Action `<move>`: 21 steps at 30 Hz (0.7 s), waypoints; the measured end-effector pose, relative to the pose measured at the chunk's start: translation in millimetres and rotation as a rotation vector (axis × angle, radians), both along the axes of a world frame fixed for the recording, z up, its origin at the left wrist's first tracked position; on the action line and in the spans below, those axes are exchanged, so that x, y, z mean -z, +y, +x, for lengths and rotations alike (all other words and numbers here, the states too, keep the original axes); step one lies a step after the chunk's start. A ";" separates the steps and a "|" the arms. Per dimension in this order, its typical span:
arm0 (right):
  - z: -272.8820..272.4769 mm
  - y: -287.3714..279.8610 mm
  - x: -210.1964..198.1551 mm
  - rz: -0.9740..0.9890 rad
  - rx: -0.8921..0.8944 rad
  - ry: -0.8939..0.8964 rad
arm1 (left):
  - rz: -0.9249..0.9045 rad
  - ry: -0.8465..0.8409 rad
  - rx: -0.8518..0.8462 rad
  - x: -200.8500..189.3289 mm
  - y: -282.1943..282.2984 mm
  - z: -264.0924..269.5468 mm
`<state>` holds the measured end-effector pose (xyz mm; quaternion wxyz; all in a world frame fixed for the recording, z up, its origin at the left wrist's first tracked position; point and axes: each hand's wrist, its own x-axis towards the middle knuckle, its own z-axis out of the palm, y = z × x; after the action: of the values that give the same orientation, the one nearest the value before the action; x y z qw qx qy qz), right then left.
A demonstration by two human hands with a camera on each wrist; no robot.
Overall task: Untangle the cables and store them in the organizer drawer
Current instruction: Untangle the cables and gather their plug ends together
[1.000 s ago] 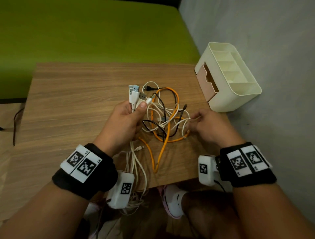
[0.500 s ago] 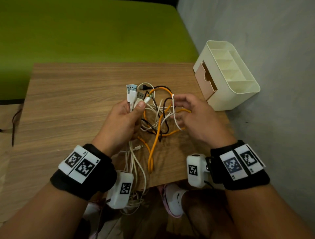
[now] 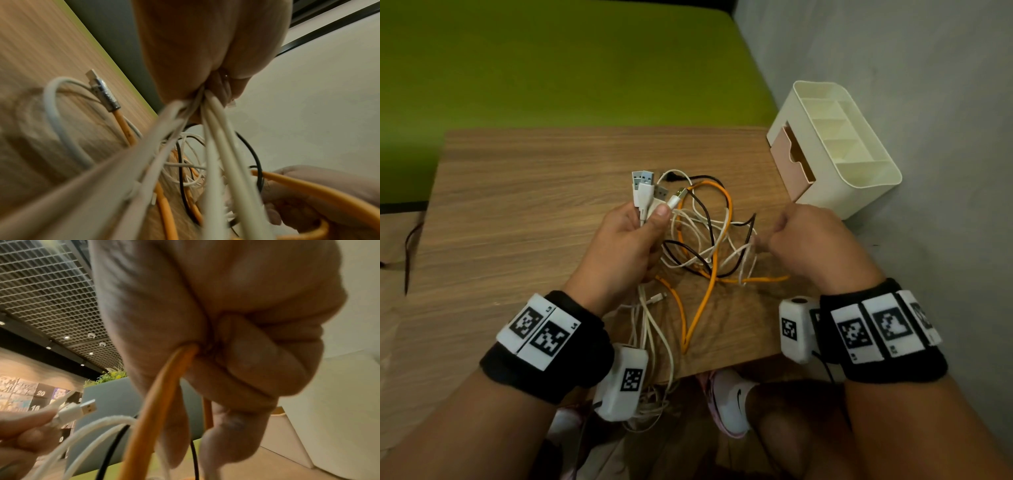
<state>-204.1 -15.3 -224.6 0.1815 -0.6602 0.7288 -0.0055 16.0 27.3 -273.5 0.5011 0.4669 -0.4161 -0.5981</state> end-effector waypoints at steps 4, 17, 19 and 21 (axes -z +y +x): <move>-5.3 -5.7 -5.4 -0.121 0.044 -0.281 | -0.009 0.007 -0.017 1.3 -0.2 0.4; 35.8 16.5 -15.4 -0.063 0.073 -1.367 | 0.102 0.449 -0.020 -10.0 -2.2 -7.4; 47.8 21.7 -11.6 -0.020 0.045 -1.349 | 0.058 0.446 0.004 -8.7 -1.1 -11.4; 58.7 27.0 -6.4 0.001 0.021 -1.276 | 0.016 0.466 0.041 -7.6 0.5 -14.5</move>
<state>-145.4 11.7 -218.2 0.5800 -0.5198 0.4840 -0.3991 1.4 27.8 -265.9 0.5676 0.3120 -0.2937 -0.7031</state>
